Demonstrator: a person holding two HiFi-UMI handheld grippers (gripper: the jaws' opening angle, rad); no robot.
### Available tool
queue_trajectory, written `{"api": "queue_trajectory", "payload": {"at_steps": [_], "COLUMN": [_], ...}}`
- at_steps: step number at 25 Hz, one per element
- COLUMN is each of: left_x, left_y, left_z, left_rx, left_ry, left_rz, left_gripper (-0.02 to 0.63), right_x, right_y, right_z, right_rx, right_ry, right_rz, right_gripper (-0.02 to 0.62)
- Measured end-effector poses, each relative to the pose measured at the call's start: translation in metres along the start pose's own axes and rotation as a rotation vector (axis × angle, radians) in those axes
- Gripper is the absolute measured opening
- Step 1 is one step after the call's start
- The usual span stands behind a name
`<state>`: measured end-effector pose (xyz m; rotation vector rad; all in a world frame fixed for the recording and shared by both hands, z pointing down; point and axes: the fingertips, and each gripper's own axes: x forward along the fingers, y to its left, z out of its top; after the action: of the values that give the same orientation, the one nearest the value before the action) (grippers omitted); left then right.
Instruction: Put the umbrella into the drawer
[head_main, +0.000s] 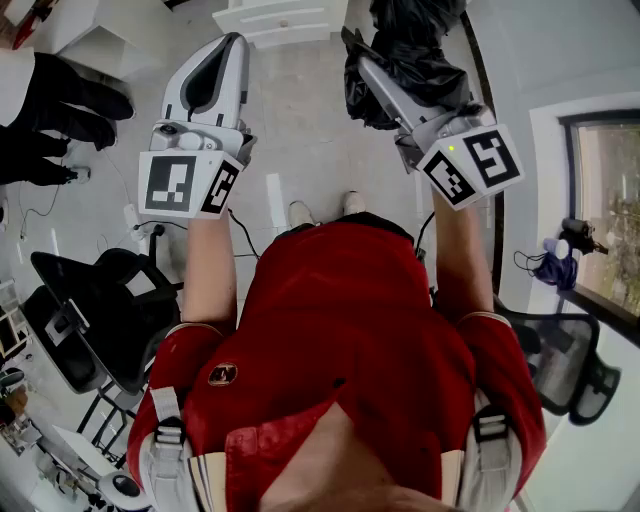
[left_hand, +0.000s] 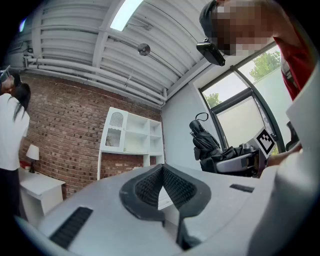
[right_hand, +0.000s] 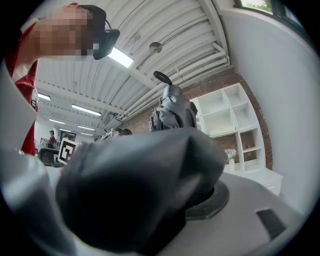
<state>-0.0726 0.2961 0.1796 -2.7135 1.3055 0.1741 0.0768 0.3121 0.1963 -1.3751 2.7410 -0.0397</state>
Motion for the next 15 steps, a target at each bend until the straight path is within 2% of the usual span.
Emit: {"api": "queue_trajectory", "payload": {"at_steps": [6, 15], "left_x": [-0.003, -0.035], "left_y": [0.003, 0.031], "left_z": [0.001, 0.008], "left_rx": [0.003, 0.004], "left_ry": [-0.004, -0.014], "left_rz": [0.008, 0.045], "left_gripper": [0.006, 0.006], "right_x": [-0.002, 0.006], "right_y": [0.000, 0.005], "right_z": [0.001, 0.001], "right_rx": [0.030, 0.058], "right_ry": [-0.007, -0.002], "right_rz": [0.007, -0.041], "right_gripper": [0.287, 0.287]}}
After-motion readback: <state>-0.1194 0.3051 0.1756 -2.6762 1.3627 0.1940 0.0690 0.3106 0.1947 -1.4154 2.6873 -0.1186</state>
